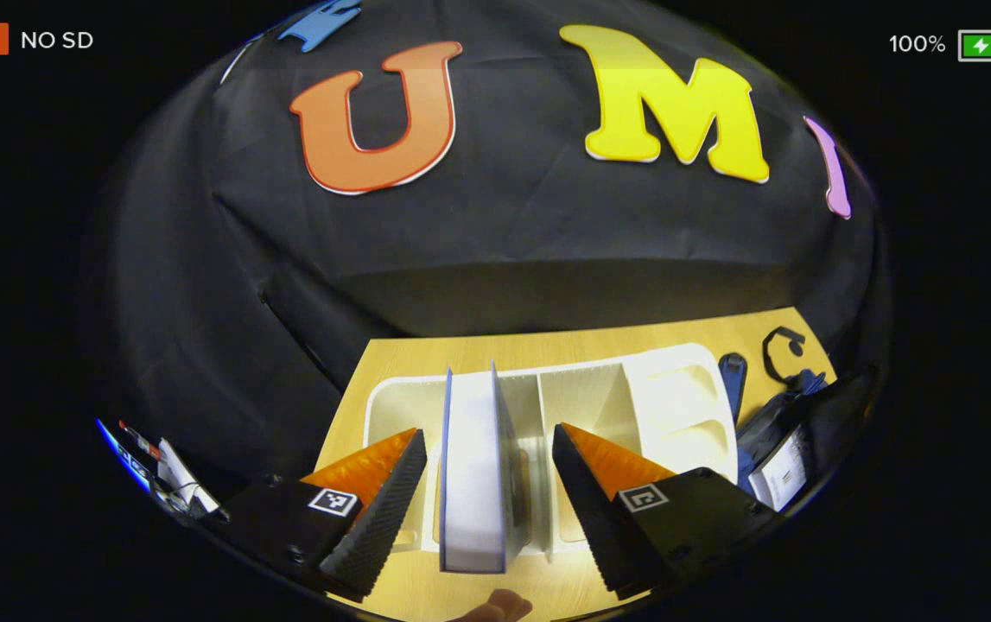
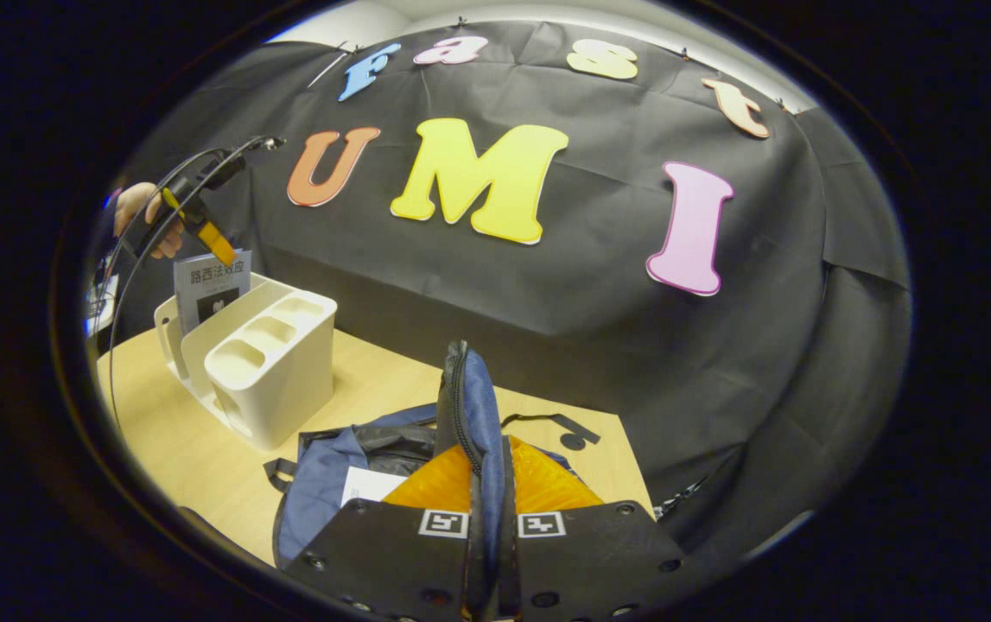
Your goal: Open the schoolbag, grab two books from the bookshelf and put them into the schoolbag.
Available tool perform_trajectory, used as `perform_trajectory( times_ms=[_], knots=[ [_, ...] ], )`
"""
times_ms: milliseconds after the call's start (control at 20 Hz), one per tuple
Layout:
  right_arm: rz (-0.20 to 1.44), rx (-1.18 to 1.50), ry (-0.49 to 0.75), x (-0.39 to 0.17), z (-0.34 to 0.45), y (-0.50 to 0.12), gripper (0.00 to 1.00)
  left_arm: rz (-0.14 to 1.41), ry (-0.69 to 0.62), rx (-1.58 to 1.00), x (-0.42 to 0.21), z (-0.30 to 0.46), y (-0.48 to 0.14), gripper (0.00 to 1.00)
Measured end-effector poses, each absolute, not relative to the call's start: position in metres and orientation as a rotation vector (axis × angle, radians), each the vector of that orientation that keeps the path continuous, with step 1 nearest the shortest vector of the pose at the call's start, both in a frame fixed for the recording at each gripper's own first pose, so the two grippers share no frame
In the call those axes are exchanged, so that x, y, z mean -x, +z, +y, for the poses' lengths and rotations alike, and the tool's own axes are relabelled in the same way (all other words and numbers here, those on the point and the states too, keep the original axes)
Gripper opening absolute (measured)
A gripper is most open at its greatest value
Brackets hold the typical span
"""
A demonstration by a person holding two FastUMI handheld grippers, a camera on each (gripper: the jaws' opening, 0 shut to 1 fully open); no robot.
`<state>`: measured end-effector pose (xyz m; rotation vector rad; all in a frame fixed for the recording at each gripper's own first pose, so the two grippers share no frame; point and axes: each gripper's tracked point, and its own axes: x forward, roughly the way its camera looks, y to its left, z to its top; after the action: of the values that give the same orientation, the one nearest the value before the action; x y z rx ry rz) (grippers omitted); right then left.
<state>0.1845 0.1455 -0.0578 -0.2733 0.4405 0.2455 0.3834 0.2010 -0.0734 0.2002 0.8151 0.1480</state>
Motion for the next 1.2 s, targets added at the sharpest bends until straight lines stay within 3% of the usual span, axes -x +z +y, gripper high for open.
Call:
perform_trajectory(
  times_ms=[350, 500, 550, 600, 700, 850, 1200],
  knots=[
    [0.429, 0.278, 0.254, -0.178, 0.141, -0.057, 0.06, 1.041, 0.150, -0.254, -0.379, 0.212, -0.118, 0.92],
    [0.429, 0.270, 0.255, -0.176, 0.137, -0.058, 0.06, 1.099, 0.163, -0.253, -0.373, 0.214, -0.128, 0.78],
    [0.430, 0.266, 0.255, -0.176, 0.136, -0.059, 0.06, 1.097, 0.163, -0.245, -0.375, 0.213, -0.128, 0.65],
    [0.431, 0.260, 0.252, -0.176, 0.135, -0.059, 0.06, 1.099, 0.154, -0.231, -0.376, 0.210, -0.129, 0.67],
    [0.434, 0.250, 0.253, -0.177, 0.135, -0.059, 0.06, 1.110, 0.134, -0.207, -0.373, 0.198, -0.127, 0.61],
    [0.438, 0.246, 0.258, -0.177, 0.136, -0.062, 0.06, 1.126, 0.109, -0.188, -0.366, 0.180, -0.127, 0.46],
    [0.446, 0.243, 0.264, -0.179, 0.140, -0.064, 0.06, 1.106, 0.127, -0.146, -0.345, 0.192, -0.112, 0.43]
  ],
)
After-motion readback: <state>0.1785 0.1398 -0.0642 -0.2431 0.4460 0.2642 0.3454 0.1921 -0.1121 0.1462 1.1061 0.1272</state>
